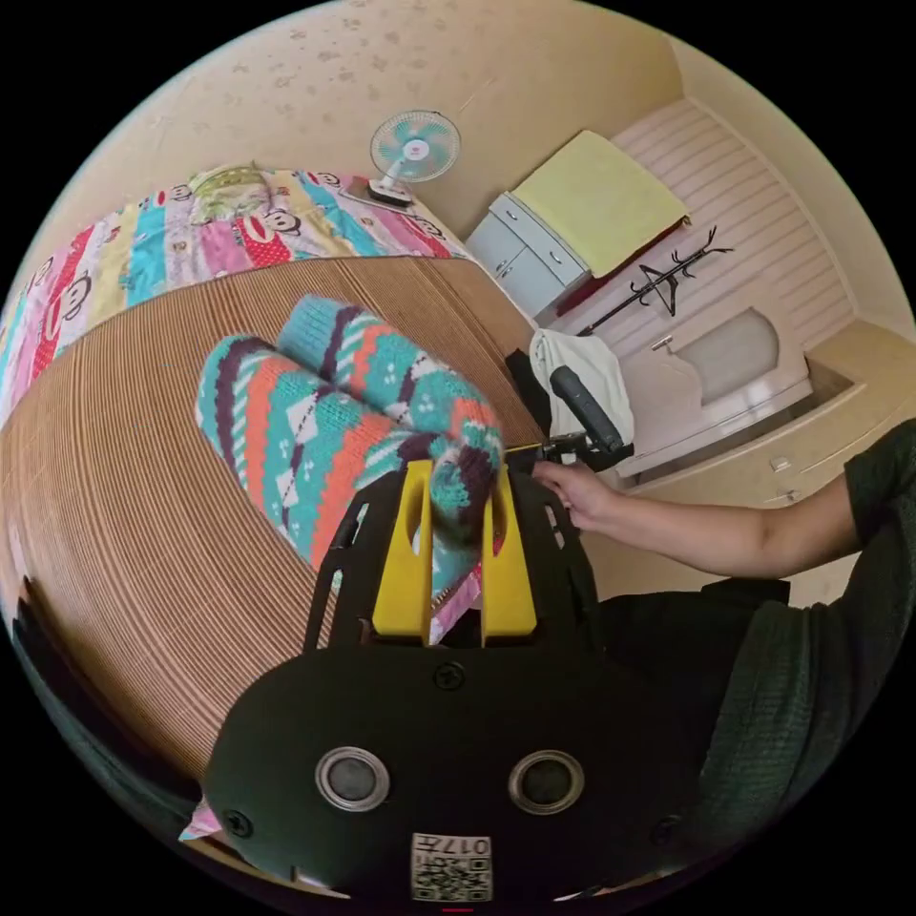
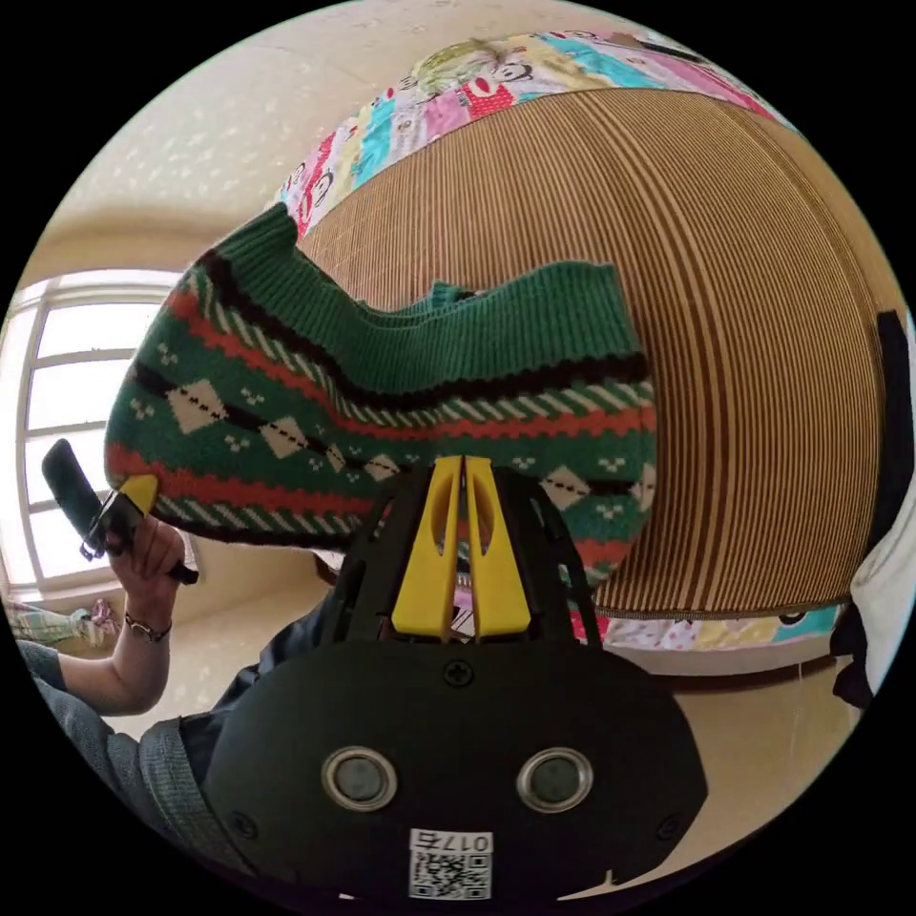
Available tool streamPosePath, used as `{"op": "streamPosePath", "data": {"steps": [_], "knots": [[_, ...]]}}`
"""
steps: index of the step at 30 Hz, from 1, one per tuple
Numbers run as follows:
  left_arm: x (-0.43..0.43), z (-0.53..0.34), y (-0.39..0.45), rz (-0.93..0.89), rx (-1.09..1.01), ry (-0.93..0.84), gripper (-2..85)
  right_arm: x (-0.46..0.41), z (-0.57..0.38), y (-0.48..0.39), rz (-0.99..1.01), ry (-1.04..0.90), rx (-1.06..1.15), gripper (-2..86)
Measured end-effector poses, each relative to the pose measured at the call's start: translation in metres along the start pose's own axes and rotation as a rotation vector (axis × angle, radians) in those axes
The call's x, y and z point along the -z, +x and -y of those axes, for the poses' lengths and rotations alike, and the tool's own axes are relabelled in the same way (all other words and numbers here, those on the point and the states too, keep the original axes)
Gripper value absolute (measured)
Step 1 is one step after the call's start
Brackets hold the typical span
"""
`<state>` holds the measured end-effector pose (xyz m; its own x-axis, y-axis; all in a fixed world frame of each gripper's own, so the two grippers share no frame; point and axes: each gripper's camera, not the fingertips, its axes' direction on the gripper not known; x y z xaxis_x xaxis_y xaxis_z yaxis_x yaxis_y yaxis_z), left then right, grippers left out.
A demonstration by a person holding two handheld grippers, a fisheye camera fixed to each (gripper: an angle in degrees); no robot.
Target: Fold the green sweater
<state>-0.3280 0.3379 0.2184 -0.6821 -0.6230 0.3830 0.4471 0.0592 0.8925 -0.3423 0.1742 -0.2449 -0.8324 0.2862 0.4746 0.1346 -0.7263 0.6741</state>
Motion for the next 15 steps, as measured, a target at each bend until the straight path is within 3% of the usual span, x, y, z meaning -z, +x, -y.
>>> {"op": "streamPosePath", "data": {"steps": [8,13,15], "knots": [[-0.246,0.018,0.103,-0.047,-0.147,-0.289,9.8,0.076,-0.08,0.124,0.054,0.116,-0.321,2.1],[-0.315,0.001,0.112,-0.059,-0.119,-0.402,14.8,0.084,-0.103,0.142,0.229,0.149,-0.308,9.7],[-0.318,-0.003,0.108,-0.081,-0.112,-0.409,15.5,0.068,-0.1,0.142,0.4,0.092,-0.274,15.4]]}}
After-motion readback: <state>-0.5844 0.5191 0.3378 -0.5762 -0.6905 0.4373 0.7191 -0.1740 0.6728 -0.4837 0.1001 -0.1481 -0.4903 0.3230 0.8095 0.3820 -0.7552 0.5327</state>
